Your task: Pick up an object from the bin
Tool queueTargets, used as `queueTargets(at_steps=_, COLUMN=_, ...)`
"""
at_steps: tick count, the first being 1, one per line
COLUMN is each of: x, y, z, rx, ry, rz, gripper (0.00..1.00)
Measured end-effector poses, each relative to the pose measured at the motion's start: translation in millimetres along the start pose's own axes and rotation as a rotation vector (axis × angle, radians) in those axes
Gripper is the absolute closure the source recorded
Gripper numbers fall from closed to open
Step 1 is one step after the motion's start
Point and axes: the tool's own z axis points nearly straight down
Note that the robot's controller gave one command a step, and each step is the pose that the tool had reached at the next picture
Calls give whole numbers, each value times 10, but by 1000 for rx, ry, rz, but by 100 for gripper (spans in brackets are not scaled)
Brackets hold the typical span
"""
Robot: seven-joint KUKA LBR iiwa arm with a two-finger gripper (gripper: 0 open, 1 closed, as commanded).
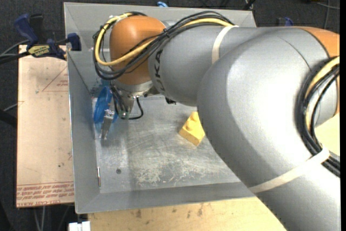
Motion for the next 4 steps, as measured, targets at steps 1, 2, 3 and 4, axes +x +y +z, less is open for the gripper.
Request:
queueTargets(at_steps=1, x=5, y=-1, z=10, rx=0, ry=1, rz=0, gripper=0)
queueTargets(at_steps=2, x=-2, y=-3, z=2, rx=0, ry=-1, rz=1, gripper=100)
queueTargets(at_steps=3, x=3, y=-3, z=11, rx=0, ry=1, rz=1, gripper=0)
queueTargets(at_steps=4, x=-4, y=-6, z=3, rx=0, ry=-1, rz=1, gripper=100)
